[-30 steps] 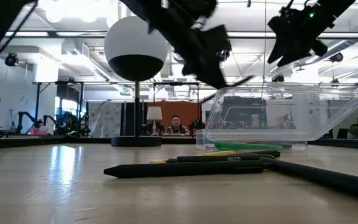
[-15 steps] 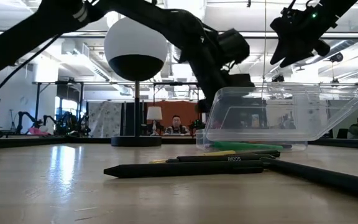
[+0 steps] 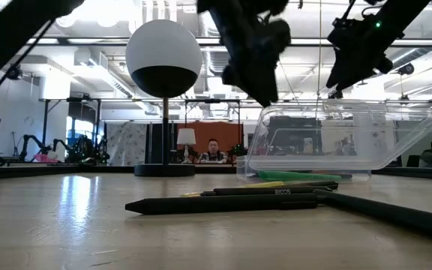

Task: Pick & place school supplies into a supply box
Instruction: Put the black ballpen into the supply box

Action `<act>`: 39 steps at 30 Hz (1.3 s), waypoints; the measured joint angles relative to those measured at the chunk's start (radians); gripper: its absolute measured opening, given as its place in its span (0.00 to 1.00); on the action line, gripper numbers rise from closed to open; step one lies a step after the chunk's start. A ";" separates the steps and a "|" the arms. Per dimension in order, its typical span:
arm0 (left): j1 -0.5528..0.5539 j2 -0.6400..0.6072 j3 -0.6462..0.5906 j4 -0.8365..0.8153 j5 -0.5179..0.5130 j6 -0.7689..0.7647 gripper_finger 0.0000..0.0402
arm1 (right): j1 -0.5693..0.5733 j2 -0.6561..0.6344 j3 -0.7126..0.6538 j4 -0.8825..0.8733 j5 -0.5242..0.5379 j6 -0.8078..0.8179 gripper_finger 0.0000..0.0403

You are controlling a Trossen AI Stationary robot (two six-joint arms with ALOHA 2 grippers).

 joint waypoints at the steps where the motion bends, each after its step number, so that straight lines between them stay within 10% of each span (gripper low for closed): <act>1: -0.009 -0.018 -0.017 -0.011 0.000 -0.004 0.32 | 0.000 0.004 0.000 -0.010 0.000 0.000 0.49; 9: -0.108 -0.223 -0.314 0.033 -0.002 -0.071 0.32 | 0.002 0.014 0.000 -0.128 -0.119 0.051 0.49; 23: -0.196 -0.603 -1.059 0.651 -0.003 -0.544 0.32 | 0.005 0.089 -0.068 -0.377 -0.451 0.434 0.49; 39: -0.229 -0.619 -1.119 0.699 -0.027 -0.600 0.32 | 0.014 0.333 -0.164 -0.103 -0.619 0.462 0.49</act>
